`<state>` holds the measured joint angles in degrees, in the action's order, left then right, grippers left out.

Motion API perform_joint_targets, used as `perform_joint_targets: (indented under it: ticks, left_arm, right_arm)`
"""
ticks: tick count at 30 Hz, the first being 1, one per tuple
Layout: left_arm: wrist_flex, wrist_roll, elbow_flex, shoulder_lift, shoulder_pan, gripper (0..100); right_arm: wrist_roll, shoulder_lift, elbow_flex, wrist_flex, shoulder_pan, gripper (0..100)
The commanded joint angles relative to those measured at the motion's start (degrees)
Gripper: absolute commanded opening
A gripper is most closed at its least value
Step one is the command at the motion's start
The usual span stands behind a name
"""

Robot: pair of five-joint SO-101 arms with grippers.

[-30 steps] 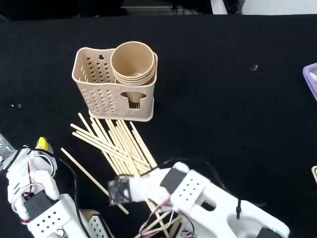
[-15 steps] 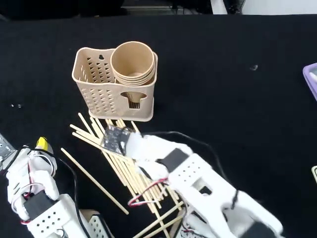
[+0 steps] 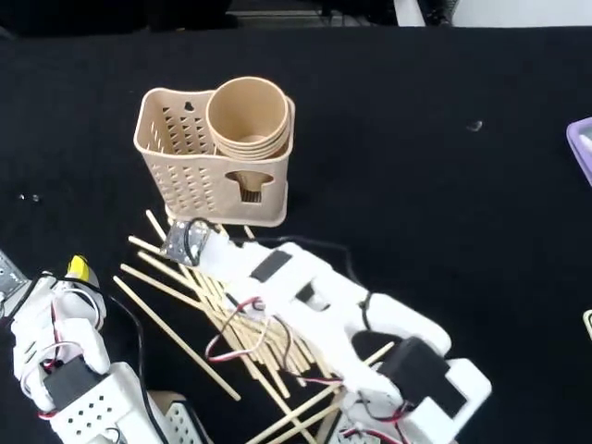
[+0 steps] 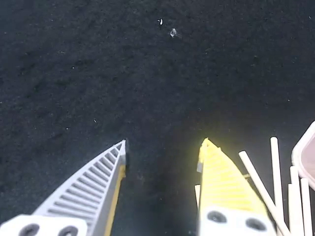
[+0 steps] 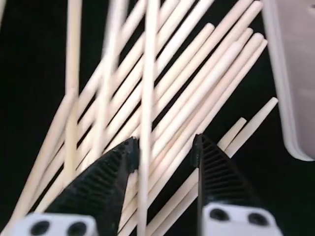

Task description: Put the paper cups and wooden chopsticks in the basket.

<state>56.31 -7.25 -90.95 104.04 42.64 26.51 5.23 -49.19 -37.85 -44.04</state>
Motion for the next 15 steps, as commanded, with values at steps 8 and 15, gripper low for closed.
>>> perform_joint_targets:
  ticks: [8,15]
  left_arm:
    - [-1.14,-0.44,1.36,0.26,0.04,24]
    - [-1.14,-0.44,1.36,0.26,0.04,24]
  right_arm:
    - [0.09,9.01,0.75,-5.27,12.92,1.5]
    - [6.33,21.49,-5.67,-13.1,19.6,1.1]
